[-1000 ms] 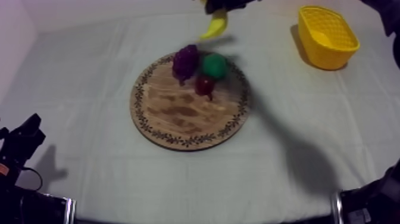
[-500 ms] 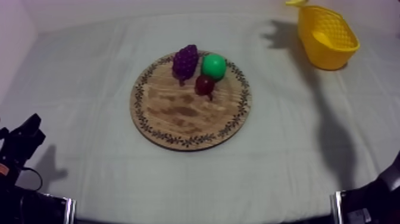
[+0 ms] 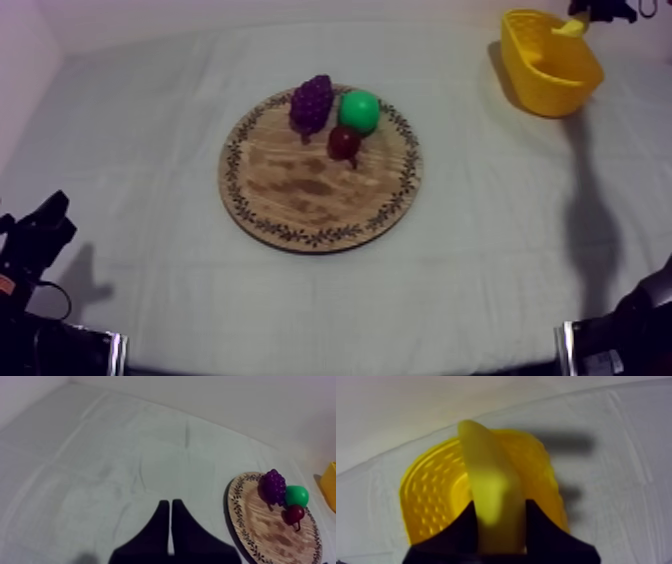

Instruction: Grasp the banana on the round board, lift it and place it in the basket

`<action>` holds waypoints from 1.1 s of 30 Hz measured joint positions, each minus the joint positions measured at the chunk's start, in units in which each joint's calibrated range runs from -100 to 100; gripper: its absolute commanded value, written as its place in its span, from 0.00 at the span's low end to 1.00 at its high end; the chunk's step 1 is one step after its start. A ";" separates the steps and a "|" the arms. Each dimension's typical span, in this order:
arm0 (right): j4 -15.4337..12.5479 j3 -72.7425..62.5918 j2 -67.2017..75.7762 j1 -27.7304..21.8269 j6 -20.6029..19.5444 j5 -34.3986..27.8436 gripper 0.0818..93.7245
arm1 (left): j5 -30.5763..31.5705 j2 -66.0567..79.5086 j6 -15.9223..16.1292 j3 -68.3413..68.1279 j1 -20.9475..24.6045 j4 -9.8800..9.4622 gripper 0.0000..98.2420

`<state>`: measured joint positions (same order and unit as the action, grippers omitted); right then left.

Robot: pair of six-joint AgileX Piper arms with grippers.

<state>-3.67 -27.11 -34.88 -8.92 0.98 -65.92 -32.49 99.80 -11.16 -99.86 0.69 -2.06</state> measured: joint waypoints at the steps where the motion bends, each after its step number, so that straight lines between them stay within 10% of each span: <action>1: 0.05 0.68 -0.17 -0.09 0.03 0.23 0.25 | 0.00 0.00 0.00 0.00 0.00 0.00 0.00; 33: 2.36 9.08 -6.03 0.92 -0.11 10.39 0.29 | 0.00 0.00 0.00 0.00 0.00 0.00 0.00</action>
<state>-1.30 -18.02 -40.90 -8.00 0.87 -55.53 -32.49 99.80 -11.16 -99.86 0.69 -2.06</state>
